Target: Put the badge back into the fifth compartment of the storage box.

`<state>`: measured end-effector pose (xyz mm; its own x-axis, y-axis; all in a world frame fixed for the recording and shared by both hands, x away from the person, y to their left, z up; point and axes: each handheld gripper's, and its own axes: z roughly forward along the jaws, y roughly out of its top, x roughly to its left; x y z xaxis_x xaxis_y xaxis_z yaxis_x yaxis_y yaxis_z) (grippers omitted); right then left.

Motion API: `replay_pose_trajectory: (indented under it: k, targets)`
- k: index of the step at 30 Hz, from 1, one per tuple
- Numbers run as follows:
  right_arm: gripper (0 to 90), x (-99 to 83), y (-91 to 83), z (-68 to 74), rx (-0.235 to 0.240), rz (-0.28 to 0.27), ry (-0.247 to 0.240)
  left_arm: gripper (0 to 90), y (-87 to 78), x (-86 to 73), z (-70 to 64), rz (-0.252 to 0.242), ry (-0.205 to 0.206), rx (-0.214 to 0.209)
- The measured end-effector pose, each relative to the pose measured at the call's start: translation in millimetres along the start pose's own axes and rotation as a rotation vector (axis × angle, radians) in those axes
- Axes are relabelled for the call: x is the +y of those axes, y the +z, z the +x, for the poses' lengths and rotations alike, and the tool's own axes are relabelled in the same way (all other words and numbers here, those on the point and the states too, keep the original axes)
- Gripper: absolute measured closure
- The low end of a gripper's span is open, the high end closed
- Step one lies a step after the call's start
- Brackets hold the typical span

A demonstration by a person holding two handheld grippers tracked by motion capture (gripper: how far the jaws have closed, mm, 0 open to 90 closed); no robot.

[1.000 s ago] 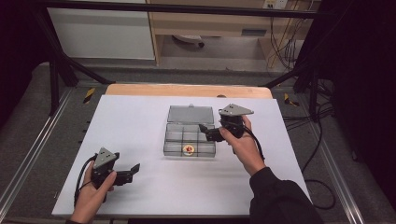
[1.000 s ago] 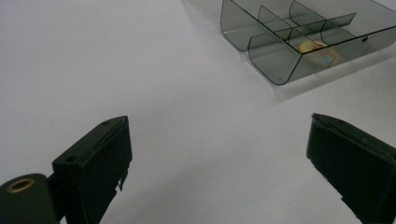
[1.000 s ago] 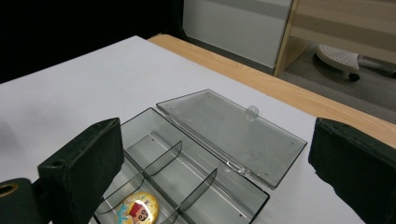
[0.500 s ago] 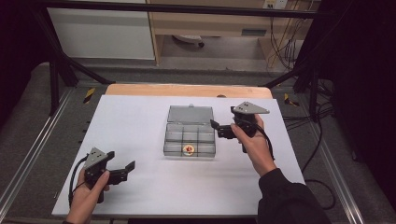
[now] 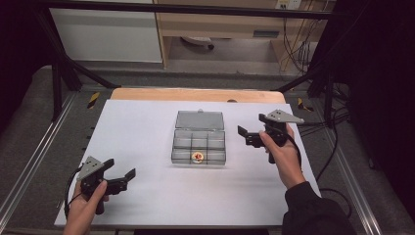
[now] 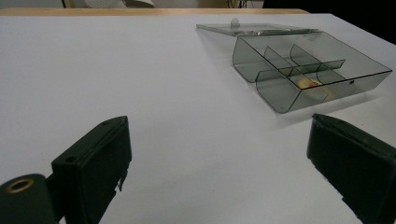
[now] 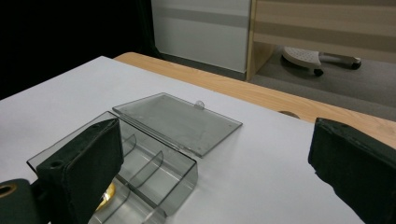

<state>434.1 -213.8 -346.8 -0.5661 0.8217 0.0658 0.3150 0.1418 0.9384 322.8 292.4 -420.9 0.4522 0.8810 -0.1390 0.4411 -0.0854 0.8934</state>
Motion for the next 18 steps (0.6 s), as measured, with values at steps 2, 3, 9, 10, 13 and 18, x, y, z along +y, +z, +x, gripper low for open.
replay_pose_trajectory:
  k: [2,3,9,10,13,18]
  targets:
    - [3.7,-3.0,-4.7,-3.6,-0.007,0.001,0.004,6.8,0.5,-0.1,-0.4,0.000,0.000,0.000]
    - [3.7,-5.1,-8.2,-5.9,-0.013,0.003,0.006,6.8,0.7,-0.1,-0.6,0.002,0.001,0.002]
    - [4.2,-18.6,-24.9,-15.8,-0.039,0.014,0.027,6.8,0.9,-0.6,0.5,0.003,0.004,0.002]
    - [4.3,-21.2,-27.5,-17.0,-0.042,0.014,0.030,6.8,1.1,-0.8,0.6,0.003,0.003,0.003]
    - [4.3,-28.2,-34.0,-19.4,-0.050,0.016,0.031,6.8,1.3,-0.8,0.8,0.001,-0.001,0.000]
    - [4.3,-38.5,-46.1,-22.7,-0.069,0.008,0.042,6.8,2.2,-1.4,1.4,0.006,-0.001,-0.003]
